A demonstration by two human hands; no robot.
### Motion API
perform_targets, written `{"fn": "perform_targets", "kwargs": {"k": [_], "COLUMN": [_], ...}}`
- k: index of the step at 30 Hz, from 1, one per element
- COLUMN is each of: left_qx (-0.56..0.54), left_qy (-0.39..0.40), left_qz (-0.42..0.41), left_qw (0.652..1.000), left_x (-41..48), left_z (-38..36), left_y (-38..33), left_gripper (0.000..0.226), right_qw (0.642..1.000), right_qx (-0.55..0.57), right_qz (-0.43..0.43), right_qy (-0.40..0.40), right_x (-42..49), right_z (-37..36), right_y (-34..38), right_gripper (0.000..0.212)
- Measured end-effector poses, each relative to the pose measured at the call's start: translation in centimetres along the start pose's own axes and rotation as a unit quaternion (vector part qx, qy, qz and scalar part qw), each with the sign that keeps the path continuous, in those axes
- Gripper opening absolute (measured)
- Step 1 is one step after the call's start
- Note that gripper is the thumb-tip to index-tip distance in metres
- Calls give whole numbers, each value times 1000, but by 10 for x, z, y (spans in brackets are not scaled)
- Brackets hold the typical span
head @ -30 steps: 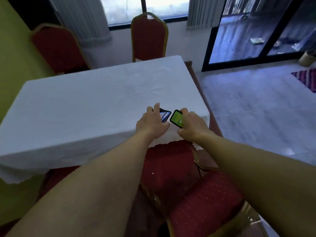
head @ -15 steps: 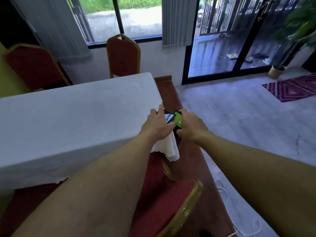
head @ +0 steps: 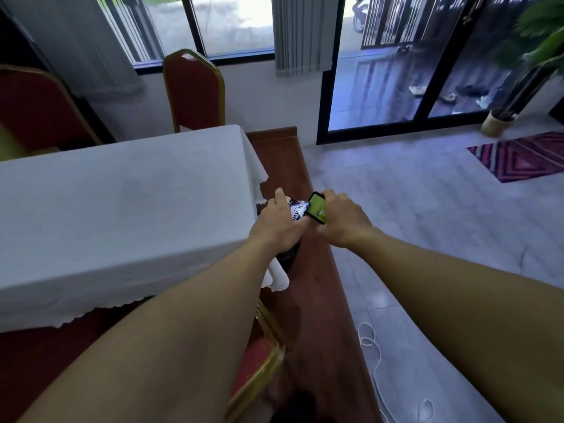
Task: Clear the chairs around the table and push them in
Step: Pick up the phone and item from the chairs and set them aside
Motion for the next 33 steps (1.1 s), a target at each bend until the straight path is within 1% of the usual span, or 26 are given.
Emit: {"fn": "perform_targets", "kwargs": {"k": [3,9,10,13,18,23,26,29,31,33], "left_qx": [-5,4,4,13,24,-25,-55,-79,-85,-84], "left_qy": [-6,-17,-16,-15,-28,-36,-54,-62,-63,-71], "left_qz": [14,48,57,80,105,162,225,298,323,326], "left_qw": [1000,999,998,997,994,986,971,949,941,939], "left_x": [26,89,99,130,174,225,262,298,320,340], "left_z": [-7,-16,-17,-18,-29,-53,-74,-100,-118,-135], "left_y": [-2,11,15,25,40,69,92,120,141,162], "left_gripper": [91,63,64,74,67,74,75,75,69,62], "right_qw": [1000,999,999,998,997,995,993,990,989,987], "right_qx": [1,-2,-1,4,1,-9,-16,-18,-23,-30], "right_qz": [4,4,-1,-6,-4,1,11,22,34,45], "right_qy": [10,39,47,60,79,100,116,135,145,154], "right_x": [24,86,96,125,167,216,249,279,301,322], "right_z": [-2,-14,-17,-24,-41,-70,-96,-125,-147,-170], "right_y": [-11,-23,-24,-26,-33,-45,-52,-60,-65,-69], "right_gripper": [58,57,58,59,59,57,58,62,64,64]}}
Point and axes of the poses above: each hand's wrist, its own x-axis towards the middle knuckle, its own z-axis out of the back of the hand, y = z × x, the point moved 1 cm from there along x, towards the middle knuckle, and after that the axes turned 15 degrees about -x, right-handed, at the moved point
